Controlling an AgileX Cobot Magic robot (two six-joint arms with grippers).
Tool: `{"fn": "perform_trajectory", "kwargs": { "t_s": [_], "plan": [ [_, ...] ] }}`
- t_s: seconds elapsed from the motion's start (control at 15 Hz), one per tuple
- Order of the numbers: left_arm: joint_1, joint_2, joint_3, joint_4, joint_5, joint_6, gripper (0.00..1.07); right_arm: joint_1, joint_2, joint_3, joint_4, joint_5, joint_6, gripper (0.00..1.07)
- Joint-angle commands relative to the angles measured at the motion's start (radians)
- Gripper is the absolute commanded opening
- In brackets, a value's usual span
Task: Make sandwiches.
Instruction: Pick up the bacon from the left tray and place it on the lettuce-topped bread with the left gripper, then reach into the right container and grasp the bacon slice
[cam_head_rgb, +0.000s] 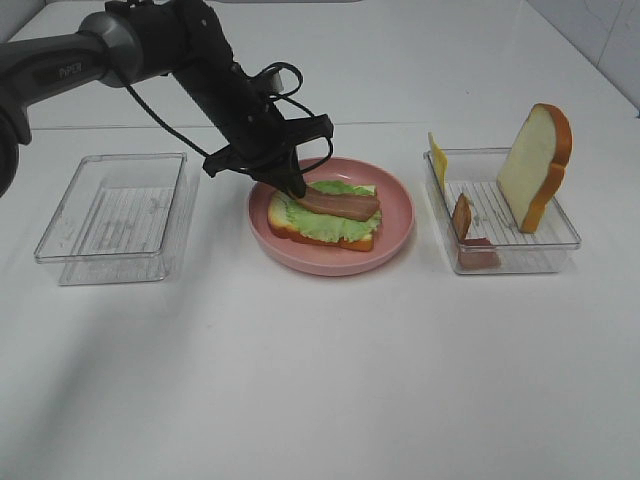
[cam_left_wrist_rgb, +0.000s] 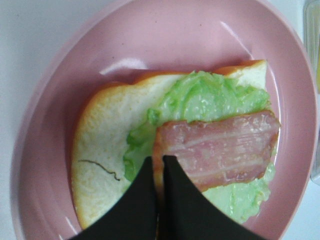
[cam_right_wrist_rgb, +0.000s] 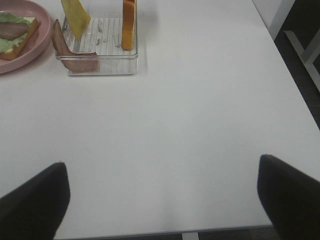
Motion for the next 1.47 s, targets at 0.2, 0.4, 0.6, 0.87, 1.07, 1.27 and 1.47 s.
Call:
{"fn": "perform_trajectory", "kwargs": {
  "t_s": [0.2,0.4,0.6,0.87,1.07,1.27,1.47],
  "plan": [
    [-0.003,-0.011,-0.035,0.001,0.024,0.021,0.89,-0.005,-0.028,0.004,-0.003,-0.005,-0.004,0.99],
    [-0.003,-0.011,-0.154,-0.001,0.087,0.019,1.01,-0.005,-0.028,0.004,-0.003,-0.005,-0.004,0.99],
    [-0.003,-0.011,-0.363,0.041,0.225,-0.015,1.01,-0.005,-0.028,0.004,-0.003,-0.005,-0.004,0.99],
    [-0.003,-0.085,-0.432,0.118,0.263,-0.033,1.01,-0.005,-0.028,0.004,-0.003,-0.005,-0.004,0.99],
    [-0.003,-0.168,-0.4,0.208,0.263,-0.032,1.01,-0.005,-0.028,0.004,-0.003,-0.005,-0.004,0.99],
    [-0.003,-0.283,-0.267,0.289,0.263,-0.026,1.01,-0.005,-0.028,0.004,-0.003,-0.005,-0.004,0.99],
    [-0.002,-0.484,0.049,0.448,0.263,-0.006,1.01,-0.005,-0.028,0.004,-0.003,-0.005,-0.004,0.99]
  ]
}}
